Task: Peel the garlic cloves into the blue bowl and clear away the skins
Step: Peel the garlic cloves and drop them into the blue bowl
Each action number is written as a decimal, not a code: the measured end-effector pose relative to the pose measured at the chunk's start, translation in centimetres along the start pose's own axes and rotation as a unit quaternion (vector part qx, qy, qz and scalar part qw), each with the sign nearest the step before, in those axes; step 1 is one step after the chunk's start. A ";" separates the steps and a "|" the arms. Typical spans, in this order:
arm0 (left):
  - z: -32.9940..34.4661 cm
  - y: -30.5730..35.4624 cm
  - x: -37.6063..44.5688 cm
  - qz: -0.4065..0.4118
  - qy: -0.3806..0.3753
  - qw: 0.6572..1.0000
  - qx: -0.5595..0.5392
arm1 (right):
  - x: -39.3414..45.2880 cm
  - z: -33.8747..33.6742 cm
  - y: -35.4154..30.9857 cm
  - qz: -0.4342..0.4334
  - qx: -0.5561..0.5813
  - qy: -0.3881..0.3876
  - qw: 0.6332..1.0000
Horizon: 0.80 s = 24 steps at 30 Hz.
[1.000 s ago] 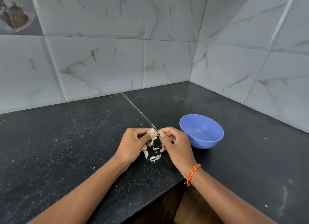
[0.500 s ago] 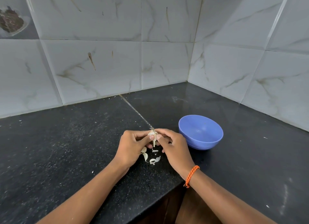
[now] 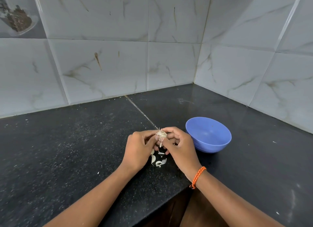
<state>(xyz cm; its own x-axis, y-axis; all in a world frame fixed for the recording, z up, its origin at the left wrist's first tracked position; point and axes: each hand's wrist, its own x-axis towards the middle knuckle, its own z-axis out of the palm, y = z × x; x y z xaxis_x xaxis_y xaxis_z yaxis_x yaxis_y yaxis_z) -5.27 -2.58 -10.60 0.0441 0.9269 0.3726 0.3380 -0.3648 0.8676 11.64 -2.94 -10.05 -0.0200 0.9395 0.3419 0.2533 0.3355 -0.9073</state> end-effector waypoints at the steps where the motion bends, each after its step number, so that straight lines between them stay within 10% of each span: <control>1: 0.0 0.0 0.0 -0.006 0.008 1.000 -0.003 | 0.0 0.0 0.1 0.001 -0.003 0.002 1.000; 24: -0.4 0.7 -0.2 -0.014 0.019 0.998 -0.054 | 0.2 -0.1 1.1 0.024 0.016 -0.013 0.999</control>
<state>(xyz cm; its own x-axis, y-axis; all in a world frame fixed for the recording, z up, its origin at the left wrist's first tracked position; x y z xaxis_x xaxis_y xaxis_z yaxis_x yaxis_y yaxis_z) -5.46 -3.04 -9.96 0.0000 0.9335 0.3587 0.2350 -0.3486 0.9073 11.98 -2.38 -10.91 -0.0343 0.9561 0.2909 0.2241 0.2911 -0.9301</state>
